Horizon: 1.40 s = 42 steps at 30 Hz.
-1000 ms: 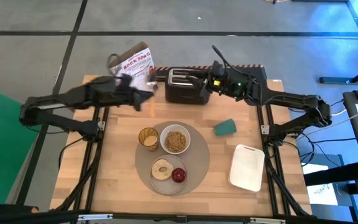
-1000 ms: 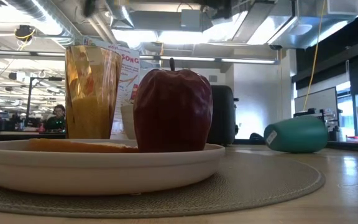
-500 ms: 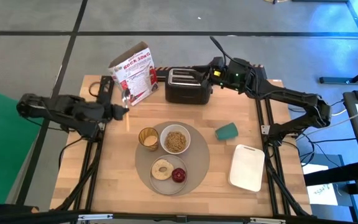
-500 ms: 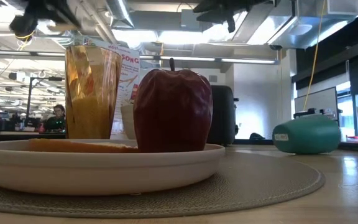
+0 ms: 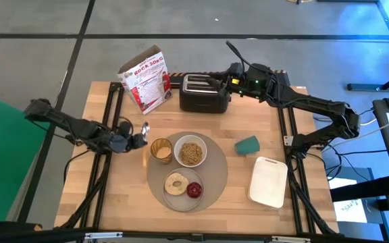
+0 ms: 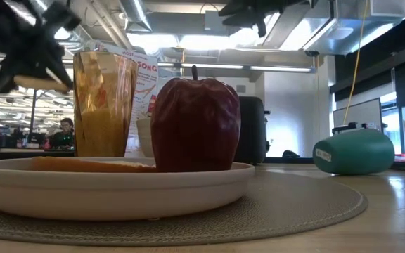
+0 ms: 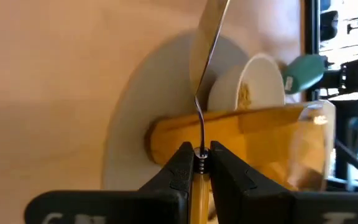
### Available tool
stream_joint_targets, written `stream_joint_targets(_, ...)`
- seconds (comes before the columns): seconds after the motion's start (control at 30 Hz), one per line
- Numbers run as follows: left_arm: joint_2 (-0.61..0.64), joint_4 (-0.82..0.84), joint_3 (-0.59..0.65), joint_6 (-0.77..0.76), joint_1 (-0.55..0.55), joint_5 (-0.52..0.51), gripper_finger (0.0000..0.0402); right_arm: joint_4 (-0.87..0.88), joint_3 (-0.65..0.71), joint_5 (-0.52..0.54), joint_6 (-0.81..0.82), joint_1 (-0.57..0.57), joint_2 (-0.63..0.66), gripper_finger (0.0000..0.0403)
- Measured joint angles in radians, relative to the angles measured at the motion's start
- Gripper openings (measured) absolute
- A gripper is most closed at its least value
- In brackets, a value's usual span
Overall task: Arrange a breakfast setting
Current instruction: Put the orange spoon from the green cup on the brown placemat to the left of the orange cup of milk
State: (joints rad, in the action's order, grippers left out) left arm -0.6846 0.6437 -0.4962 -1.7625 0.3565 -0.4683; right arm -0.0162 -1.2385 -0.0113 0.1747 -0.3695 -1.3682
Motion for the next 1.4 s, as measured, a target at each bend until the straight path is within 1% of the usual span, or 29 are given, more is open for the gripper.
stream_joint_targets(0.07, -0.005, -0.098, 0.076, -0.042, 0.015, 0.027, 0.0027, 0.009, 0.0, 0.0, 0.0, 0.0, 0.0, 0.014)
stream_joint_targets(0.17, -0.021, -0.244, 0.185, -0.098, 0.038, 0.037, 0.0027, 0.029, 0.0, 0.0, 0.001, 0.0, 0.0, 0.014)
stream_joint_targets(0.27, -0.039, -0.352, 0.258, -0.122, 0.05, 0.031, 0.0027, 0.046, 0.0, 0.0, 0.001, 0.0, 0.0, 0.014)
stream_joint_targets(0.33, -0.052, -0.398, 0.283, -0.121, 0.052, 0.023, 0.0027, 0.055, 0.0, 0.0, 0.002, 0.0, 0.0, 0.014)
stream_joint_targets(0.4, -0.068, -0.408, 0.288, -0.118, 0.053, 0.023, 0.0027, 0.062, 0.0, 0.0, 0.002, 0.0, 0.0, 0.014)
stream_joint_targets(0.57, -0.146, -0.411, 0.292, -0.09, 0.053, 0.064, 0.0027, 0.072, 0.0, 0.0, 0.019, 0.0, 0.0, 0.014)
stream_joint_targets(0.73, -0.231, -0.494, 0.292, -0.096, 0.053, 0.062, 0.0027, 0.072, 0.0, 0.001, 0.047, 0.0, 0.0, 0.014)
stream_joint_targets(0.83, -0.281, -0.535, 0.292, -0.121, 0.053, 0.074, 0.0027, 0.072, 0.0, 0.002, 0.059, 0.0, 0.0, 0.014)
stream_joint_targets(0.97, -0.334, -0.549, 0.292, -0.173, 0.053, 0.094, 0.0027, 0.071, 0.0, 0.011, 0.06, 0.0, 0.0, 0.014)
stream_joint_targets(1.1, -0.369, -0.609, 0.292, -0.176, 0.053, 0.112, 0.0039, 0.071, 0.0, 0.011, 0.06, 0.0, 0.0, 0.014)
stream_joint_targets(1.23, -0.398, -0.69, 0.292, -0.154, 0.053, 0.133, 0.0035, 0.071, 0.0, 0.014, 0.06, 0.0, 0.0, 0.014)
stream_joint_targets(1.33, -0.418, -0.707, 0.292, -0.153, 0.053, 0.138, 0.0031, 0.071, 0.0, 0.019, 0.06, 0.0, 0.0, 0.014)
stream_joint_targets(1.4, -0.432, -0.705, 0.292, -0.174, 0.053, 0.148, 0.0038, 0.071, 0.0, 0.019, 0.06, 0.0, 0.0, 0.014)
